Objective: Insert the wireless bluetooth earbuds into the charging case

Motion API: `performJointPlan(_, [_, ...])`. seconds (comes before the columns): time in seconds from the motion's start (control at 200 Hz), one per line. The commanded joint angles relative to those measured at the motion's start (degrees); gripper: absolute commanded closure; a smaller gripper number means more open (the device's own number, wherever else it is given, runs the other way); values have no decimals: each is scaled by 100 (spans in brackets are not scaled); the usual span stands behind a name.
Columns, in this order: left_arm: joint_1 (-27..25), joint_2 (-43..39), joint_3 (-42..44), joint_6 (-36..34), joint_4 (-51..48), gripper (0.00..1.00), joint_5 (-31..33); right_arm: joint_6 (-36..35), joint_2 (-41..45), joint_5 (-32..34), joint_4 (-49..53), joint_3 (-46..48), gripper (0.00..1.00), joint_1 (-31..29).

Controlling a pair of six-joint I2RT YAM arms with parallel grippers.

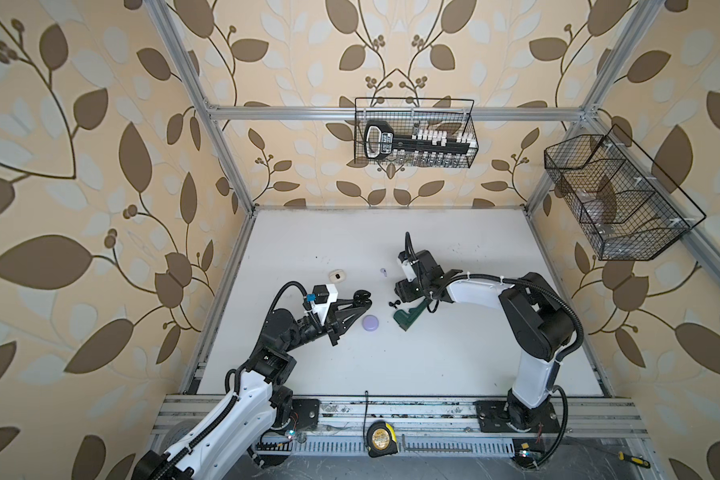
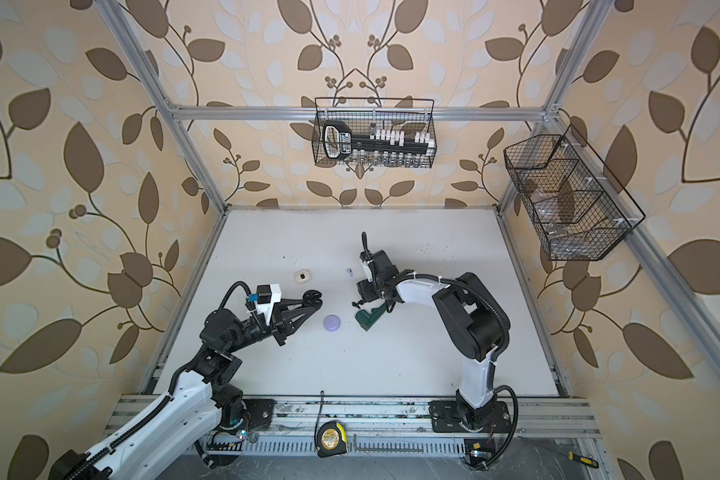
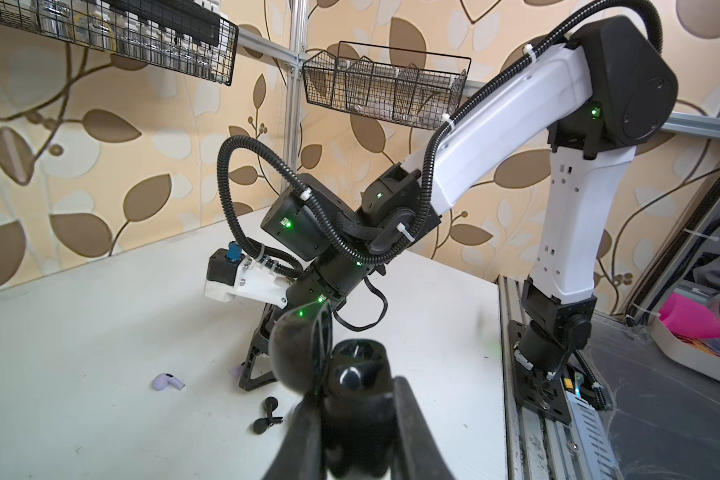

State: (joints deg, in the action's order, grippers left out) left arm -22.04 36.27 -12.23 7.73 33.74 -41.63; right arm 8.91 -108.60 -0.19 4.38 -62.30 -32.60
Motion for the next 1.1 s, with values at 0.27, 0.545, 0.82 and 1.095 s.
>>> performJointPlan(0.27, [25, -32, -16, -34, 232, 100, -93, -74, -460, -131, 221, -365, 39, -35])
performJointPlan(0.545, [25, -124, -16, -43, 160, 100, -65, 31, -328, 99, 474, -370, 45, -313])
performJointPlan(0.82, [25, -155, -8, -52, 135, 100, -12, 180, -183, 122, 593, -411, 48, -396])
performJointPlan(1.095, [25, -137, -8, -52, 151, 100, -12, 295, -217, 438, 821, -572, 49, -482])
